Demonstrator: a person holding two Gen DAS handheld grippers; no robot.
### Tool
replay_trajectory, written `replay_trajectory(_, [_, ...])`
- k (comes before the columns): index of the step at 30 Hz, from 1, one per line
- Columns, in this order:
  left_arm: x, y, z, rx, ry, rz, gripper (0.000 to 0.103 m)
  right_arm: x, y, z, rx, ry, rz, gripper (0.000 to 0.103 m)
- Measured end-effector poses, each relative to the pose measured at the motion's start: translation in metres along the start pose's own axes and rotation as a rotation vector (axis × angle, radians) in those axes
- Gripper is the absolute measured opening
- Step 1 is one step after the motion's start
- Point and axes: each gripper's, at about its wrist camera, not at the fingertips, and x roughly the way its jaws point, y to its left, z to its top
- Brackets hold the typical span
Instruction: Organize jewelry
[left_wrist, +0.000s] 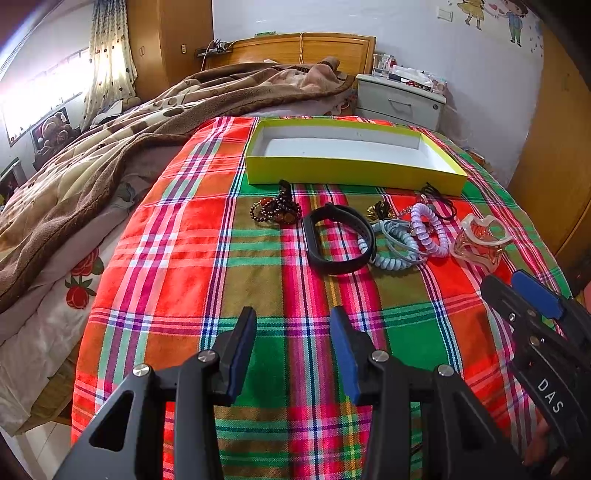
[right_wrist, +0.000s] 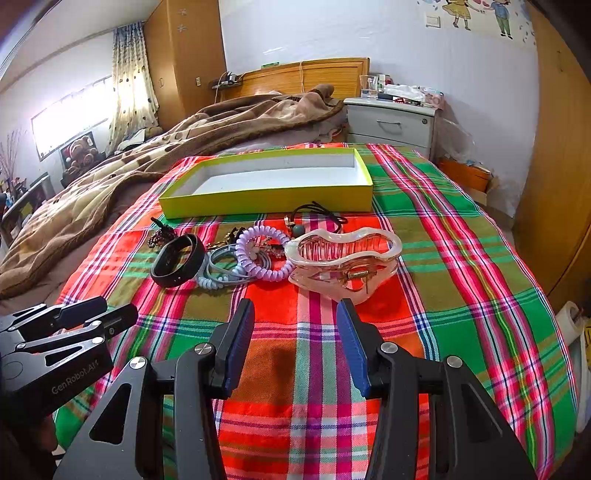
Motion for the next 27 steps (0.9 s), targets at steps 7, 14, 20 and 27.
replay_trajectory(7, [0.0004,-0.0003,0.0005,0.0,0.0,0.002,0.043,0.0013,-0.0006,0.0003,0.0,0.002,-0.001,0.047])
replay_trajectory(14, [-0.0005,-0.0007,0.0006,0.0,0.001,0.005,0.043,0.003,-0.0019,0.0001,0.003,0.005,-0.002,0.047])
replay_trajectory(20, [-0.0002,-0.0005,0.0007,0.002,0.005,0.006,0.043,0.0033,-0.0033,-0.0001,0.005,0.006,0.001,0.047])
replay_trajectory(27, [0.0004,0.0,0.0011,0.001,0.007,0.007,0.043,0.0035,-0.004,0.0008,0.006,0.006,0.002,0.047])
